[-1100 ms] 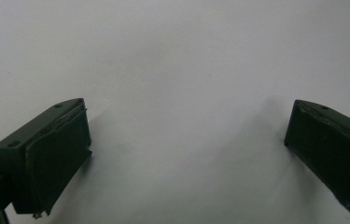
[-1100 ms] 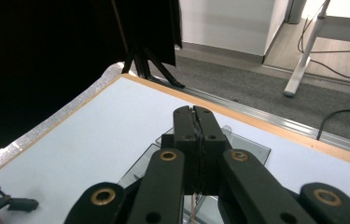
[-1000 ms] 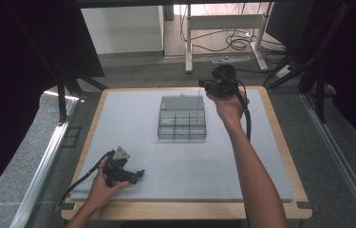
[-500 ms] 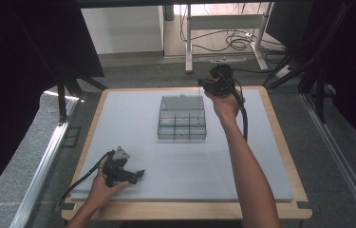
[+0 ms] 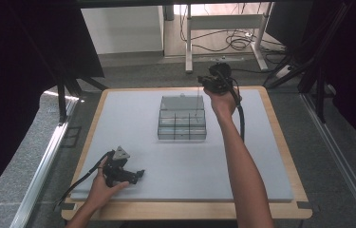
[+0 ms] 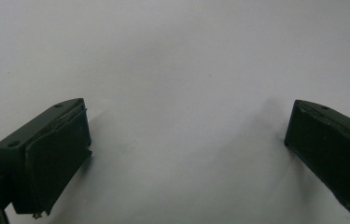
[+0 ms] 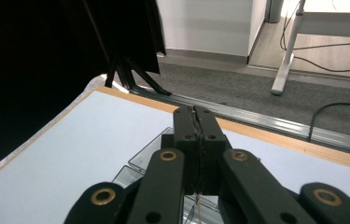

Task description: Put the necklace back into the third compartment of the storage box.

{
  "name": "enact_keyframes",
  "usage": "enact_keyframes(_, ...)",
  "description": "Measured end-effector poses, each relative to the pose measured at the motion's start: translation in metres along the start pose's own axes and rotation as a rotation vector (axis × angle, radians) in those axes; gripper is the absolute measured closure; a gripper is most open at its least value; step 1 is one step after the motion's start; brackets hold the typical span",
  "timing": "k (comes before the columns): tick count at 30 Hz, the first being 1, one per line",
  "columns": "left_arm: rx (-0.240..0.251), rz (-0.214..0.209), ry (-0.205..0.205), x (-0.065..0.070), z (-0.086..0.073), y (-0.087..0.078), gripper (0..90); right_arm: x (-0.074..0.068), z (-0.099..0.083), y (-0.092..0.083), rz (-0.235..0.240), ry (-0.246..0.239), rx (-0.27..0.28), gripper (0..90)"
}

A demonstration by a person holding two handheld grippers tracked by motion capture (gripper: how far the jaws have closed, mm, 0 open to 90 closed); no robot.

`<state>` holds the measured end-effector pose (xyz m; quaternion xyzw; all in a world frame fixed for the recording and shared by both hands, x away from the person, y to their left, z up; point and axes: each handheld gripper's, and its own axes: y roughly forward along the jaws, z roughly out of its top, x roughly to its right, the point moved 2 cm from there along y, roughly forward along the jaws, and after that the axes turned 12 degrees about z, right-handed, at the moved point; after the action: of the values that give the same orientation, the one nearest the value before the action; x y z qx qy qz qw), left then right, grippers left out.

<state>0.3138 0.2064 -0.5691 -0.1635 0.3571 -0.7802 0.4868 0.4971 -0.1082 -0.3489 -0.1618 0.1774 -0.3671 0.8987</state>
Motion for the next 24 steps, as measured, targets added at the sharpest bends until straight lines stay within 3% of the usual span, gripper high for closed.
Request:
enact_keyframes(13,-0.001,0.002,0.002,0.0,0.0,0.0,0.0,0.016,-0.027,0.014,-0.024,0.028,-0.073,87.5)
enact_keyframes(24,-0.002,-0.001,0.0,0.0,0.0,0.0,0.0,0.03,-0.068,0.033,-0.002,0.065,-0.171,87.4)
